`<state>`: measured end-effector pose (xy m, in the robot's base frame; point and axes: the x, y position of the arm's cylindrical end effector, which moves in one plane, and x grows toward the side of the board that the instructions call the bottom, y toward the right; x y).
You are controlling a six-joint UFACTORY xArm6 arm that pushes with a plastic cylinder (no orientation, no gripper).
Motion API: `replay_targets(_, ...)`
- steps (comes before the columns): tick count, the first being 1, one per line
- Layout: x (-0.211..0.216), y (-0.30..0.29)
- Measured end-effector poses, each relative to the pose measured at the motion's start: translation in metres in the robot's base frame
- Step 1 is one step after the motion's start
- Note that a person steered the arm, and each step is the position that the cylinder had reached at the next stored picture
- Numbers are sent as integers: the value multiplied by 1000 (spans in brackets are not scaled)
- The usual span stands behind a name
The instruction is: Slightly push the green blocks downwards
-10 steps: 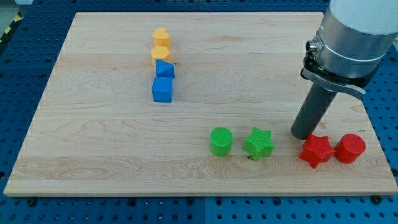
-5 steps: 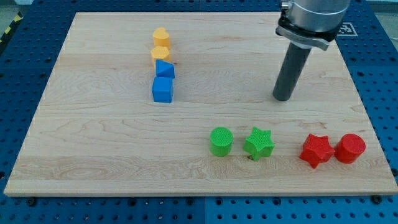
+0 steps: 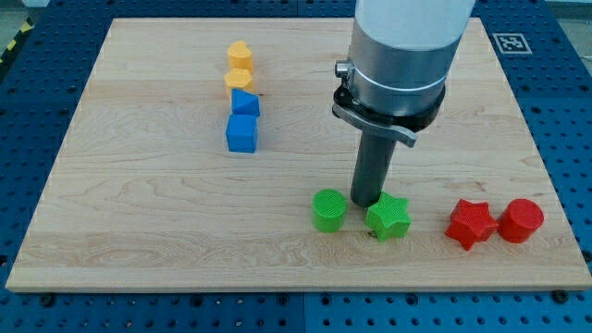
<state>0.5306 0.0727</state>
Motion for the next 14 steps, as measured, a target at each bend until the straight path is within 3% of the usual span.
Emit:
replay_targets(3, -34, 1)
replay_targets(7, -1, 12)
replay_targets(9, -35, 8)
replay_targets(12, -34, -61)
replay_targets(14, -22, -70)
